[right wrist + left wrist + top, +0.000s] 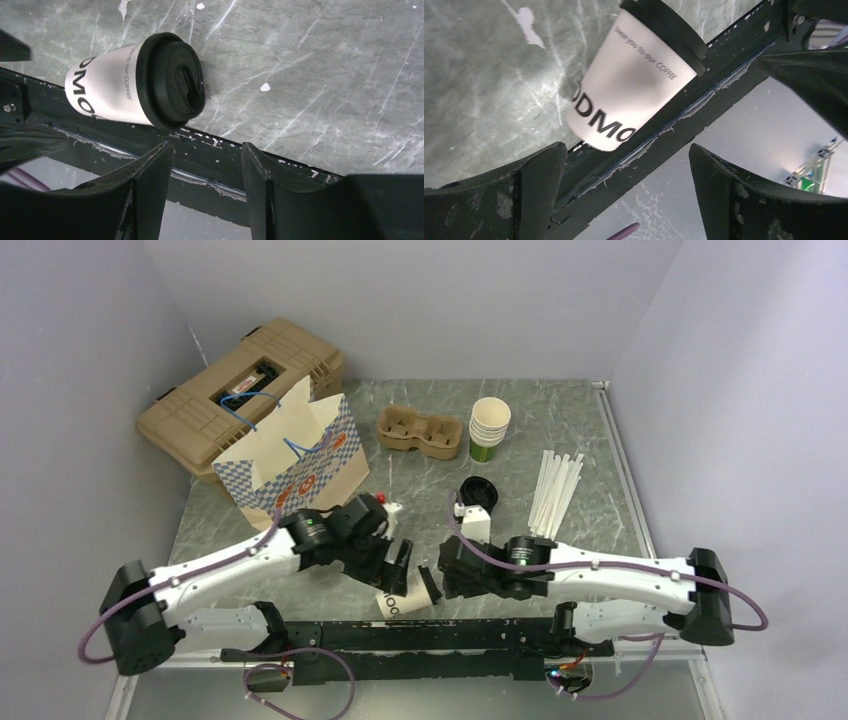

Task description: Pack the takeout coffee

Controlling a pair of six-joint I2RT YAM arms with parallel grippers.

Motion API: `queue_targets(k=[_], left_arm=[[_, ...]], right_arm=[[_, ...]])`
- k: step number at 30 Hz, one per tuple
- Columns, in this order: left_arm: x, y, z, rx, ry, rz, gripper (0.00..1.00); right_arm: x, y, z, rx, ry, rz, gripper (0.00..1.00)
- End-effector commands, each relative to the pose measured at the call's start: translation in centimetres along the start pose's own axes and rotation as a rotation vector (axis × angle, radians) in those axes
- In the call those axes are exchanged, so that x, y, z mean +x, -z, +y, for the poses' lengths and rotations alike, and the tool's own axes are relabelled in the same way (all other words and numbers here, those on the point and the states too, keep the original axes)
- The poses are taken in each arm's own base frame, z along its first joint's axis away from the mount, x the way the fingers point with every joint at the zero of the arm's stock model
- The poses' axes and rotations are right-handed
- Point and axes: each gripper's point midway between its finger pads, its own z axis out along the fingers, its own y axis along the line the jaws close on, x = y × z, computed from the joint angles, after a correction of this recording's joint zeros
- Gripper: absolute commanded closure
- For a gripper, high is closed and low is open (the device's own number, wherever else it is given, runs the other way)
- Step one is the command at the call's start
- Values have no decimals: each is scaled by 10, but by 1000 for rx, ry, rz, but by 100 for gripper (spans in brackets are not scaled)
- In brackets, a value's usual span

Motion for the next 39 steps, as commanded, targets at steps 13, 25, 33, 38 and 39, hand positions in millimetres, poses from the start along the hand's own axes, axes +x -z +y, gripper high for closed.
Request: queue_targets(k=[13,25,33,38,39], left_arm=[[-11,-51,-2,-177,-231,9,1],[-2,-86,5,-272,-297,71,2],[-2,-88,11,-325,-291,57,27],[-12,-76,2,-295,-303,-4,46],[-15,-73,-2,-276,-308,-20,47]], right_arm=[[4,22,-27,-134,-147,-95,42],[6,19,-31,-152,-148,-112,42],[3,22,-33,-158,-158,-129,44],[-9,29,-27,-178,-165,-169,46],[-12,30,-25,-186,-165,-177,46]])
